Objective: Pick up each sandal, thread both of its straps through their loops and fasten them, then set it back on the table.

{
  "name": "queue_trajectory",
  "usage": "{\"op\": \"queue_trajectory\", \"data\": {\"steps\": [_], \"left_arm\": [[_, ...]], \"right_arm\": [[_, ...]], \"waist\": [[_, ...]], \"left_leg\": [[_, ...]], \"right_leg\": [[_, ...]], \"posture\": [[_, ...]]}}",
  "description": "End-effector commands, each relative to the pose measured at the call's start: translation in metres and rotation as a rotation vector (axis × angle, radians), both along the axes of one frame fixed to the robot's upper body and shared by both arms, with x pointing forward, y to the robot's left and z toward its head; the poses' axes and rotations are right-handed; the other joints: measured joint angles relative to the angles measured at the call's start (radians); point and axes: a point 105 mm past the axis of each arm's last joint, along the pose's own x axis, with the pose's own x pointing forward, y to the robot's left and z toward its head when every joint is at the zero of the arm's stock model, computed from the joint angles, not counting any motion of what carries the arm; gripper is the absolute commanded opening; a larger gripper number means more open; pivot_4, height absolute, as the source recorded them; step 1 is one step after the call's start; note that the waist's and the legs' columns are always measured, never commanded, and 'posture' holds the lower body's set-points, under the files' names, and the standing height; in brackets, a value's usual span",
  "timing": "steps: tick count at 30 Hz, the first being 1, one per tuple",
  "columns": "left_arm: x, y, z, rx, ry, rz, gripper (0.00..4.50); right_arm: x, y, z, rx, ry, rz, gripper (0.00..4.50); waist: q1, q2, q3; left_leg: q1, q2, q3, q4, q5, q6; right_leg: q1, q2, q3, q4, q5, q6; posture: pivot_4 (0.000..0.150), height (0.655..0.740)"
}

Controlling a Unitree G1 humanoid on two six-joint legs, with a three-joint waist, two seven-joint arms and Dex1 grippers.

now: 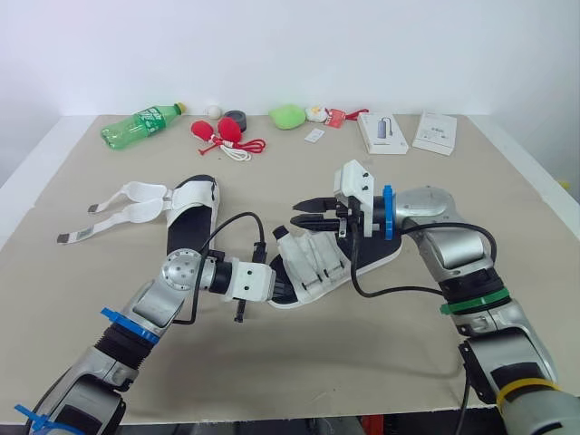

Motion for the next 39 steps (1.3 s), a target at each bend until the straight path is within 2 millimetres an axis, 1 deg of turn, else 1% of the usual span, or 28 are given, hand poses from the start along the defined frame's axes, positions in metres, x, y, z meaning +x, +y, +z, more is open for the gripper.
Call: {"op": "queue_trajectory", "data": {"steps": [1, 5, 7, 14, 17, 20, 23, 26, 27, 29, 31, 32, 33, 34, 35, 38, 39], "left_arm": [[-0.006, 0.006, -0.027, 0.068, 0.1, 0.023, 0.0], [-0.006, 0.004, -0.025, 0.056, 0.101, 0.022, 0.0], [-0.006, 0.004, -0.024, 0.053, 0.1, 0.023, 0.0], [-0.007, 0.003, -0.022, 0.041, 0.102, 0.028, 0.0], [-0.007, 0.004, -0.023, 0.037, 0.104, 0.031, 0.0], [-0.006, 0.005, -0.02, 0.014, 0.107, 0.051, 0.0], [-0.001, 0.007, -0.007, -0.074, 0.137, 0.105, 0.0], [0.001, 0.014, 0.008, -0.165, 0.192, 0.155, 0.0], [0.002, 0.017, 0.013, -0.203, 0.214, 0.182, 0.0], [0.003, 0.023, 0.022, -0.268, 0.254, 0.223, 0.0], [0.002, 0.025, 0.026, -0.301, 0.276, 0.245, 0.0], [0.002, 0.026, 0.028, -0.31, 0.282, 0.252, 0.0], [0.001, 0.027, 0.029, -0.313, 0.286, 0.258, 0.0], [0.0, 0.028, 0.029, -0.314, 0.289, 0.261, 0.0], [-0.001, 0.028, 0.03, -0.316, 0.29, 0.264, 0.0], [-0.005, 0.03, 0.036, -0.339, 0.292, 0.267, 0.0], [-0.006, 0.031, 0.037, -0.346, 0.294, 0.268, 0.0]], "right_arm": [[-0.008, 0.011, 0.006, -0.024, -0.018, 0.088, 0.08], [-0.003, 0.017, -0.013, -0.129, -0.001, 0.115, 0.08], [0.001, 0.019, -0.02, -0.193, -0.021, 0.131, 0.08], [0.017, 0.023, -0.03, -0.353, -0.115, 0.151, 0.08], [0.02, 0.024, -0.032, -0.379, -0.137, 0.161, 0.08], [0.022, 0.025, -0.026, -0.367, -0.161, 0.159, 0.08], [0.032, 0.022, -0.008, -0.313, -0.205, 0.105, 0.08], [0.042, 0.01, 0.013, -0.219, -0.22, 0.044, 0.08], [0.048, 0.001, 0.023, -0.157, -0.189, 0.0, 0.08], [0.053, -0.017, 0.033, -0.092, -0.15, -0.046, 0.64], [0.054, -0.034, 0.032, -0.085, -0.136, -0.062, 0.88], [0.055, -0.046, 0.028, -0.094, -0.127, -0.077, 1.58], [0.056, -0.057, 0.022, -0.126, -0.134, -0.087, 2.11], [0.056, -0.064, 0.018, -0.149, -0.14, -0.091, 2.32], [0.054, -0.07, 0.012, -0.174, -0.133, -0.082, 2.87], [0.05, -0.083, -0.001, -0.199, -0.1, -0.063, 4.22], [0.05, -0.086, -0.004, -0.205, -0.095, -0.063, 4.43]], "waist": [[0.0, 0.0, 0.0], [0.0, 0.0, 0.0], [0.0, 0.0, 0.0], [0.0, 0.0, 0.0], [0.0, 0.0, 0.0], [0.0, 0.0, 0.0], [-0.001, 0.001, 0.0], [-0.002, 0.001, 0.001], [-0.002, 0.001, 0.002], [-0.002, 0.002, 0.002], [-0.001, 0.002, 0.002], [-0.002, 0.002, 0.002], [-0.002, 0.002, 0.003], [-0.002, 0.003, 0.003], [-0.002, 0.003, 0.003], [-0.002, 0.004, 0.004], [-0.003, 0.005, 0.005]], "left_leg": [[0.0, 0.0, 0.0, 0.0, 0.0, 0.0], [0.0, 0.0, 0.0, 0.0, 0.0, 0.0], [0.0, 0.0, 0.0, 0.0, 0.0, 0.0], [0.0, 0.0, 0.0, 0.0, 0.0, 0.0], [0.0, 0.0, 0.0, 0.0, 0.0, 0.0], [0.0, 0.0, 0.0, -0.001, 0.0, 0.0], [0.0, 0.0, 0.0, -0.001, 0.0, 0.0], [-0.001, 0.0, 0.0, -0.001, 0.0, 0.0], [-0.001, 0.0, 0.0, -0.001, 0.0, 0.0], [-0.001, 0.001, 0.0, -0.002, 0.0, 0.0], [-0.001, 0.001, 0.0, -0.003, 0.0, 0.0], [-0.001, 0.001, -0.001, -0.005, 0.0, 0.0], [-0.001, 0.001, -0.001, -0.006, 0.0, 0.0], [-0.001, 0.001, -0.001, -0.007, 0.0, 0.0], [-0.001, 0.001, -0.001, -0.007, 0.0, 0.0], [-0.001, 0.0, -0.001, -0.009, 0.0, 0.0], [-0.001, 0.0, -0.001, -0.01, 0.0, 0.0]], "right_leg": [[0.0, 0.0, 0.0, 0.0, 0.0, 0.0], [0.0, 0.0, 0.0, 0.0, 0.0, 0.0], [0.0, 0.0, 0.0, 0.0, 0.0, 0.0], [-0.001, 0.001, 0.0, 0.001, 0.0, 0.0], [-0.001, 0.001, 0.0, 0.001, 0.0, 0.0], [-0.001, 0.001, 0.0, 0.001, 0.0, 0.0], [-0.001, 0.001, 0.0, 0.002, 0.0, 0.0], [-0.002, 0.001, 0.0, 0.002, 0.0, 0.0], [-0.003, 0.001, 0.0, 0.003, 0.0, 0.0], [-0.004, 0.002, 0.0, 0.003, 0.0, 0.0], [-0.004, 0.002, 0.0, 0.003, -0.001, 0.0], [-0.004, 0.003, 0.0, 0.003, -0.001, 0.001], [-0.004, 0.003, 0.0, 0.003, -0.001, 0.002], [-0.004, 0.003, 0.0, 0.003, -0.001, 0.002], [-0.004, 0.003, 0.0, 0.003, -0.001, 0.002], [-0.005, 0.003, 0.0, 0.003, -0.002, 0.002], [-0.005, 0.003, 0.0, 0.003, -0.002, 0.002]], "posture": [[0.15, 0.74], [0.15, 0.74], [0.15, 0.74], [0.15, 0.74], [0.15, 0.74], [0.15, 0.74], [0.15, 0.74], [0.15, 0.74], [0.15, 0.74], [0.15, 0.74], [0.15, 0.74], [0.15, 0.74], [0.15, 0.74], [0.15, 0.74], [0.15, 0.74], [0.15, 0.74], [0.15, 0.74]]}}
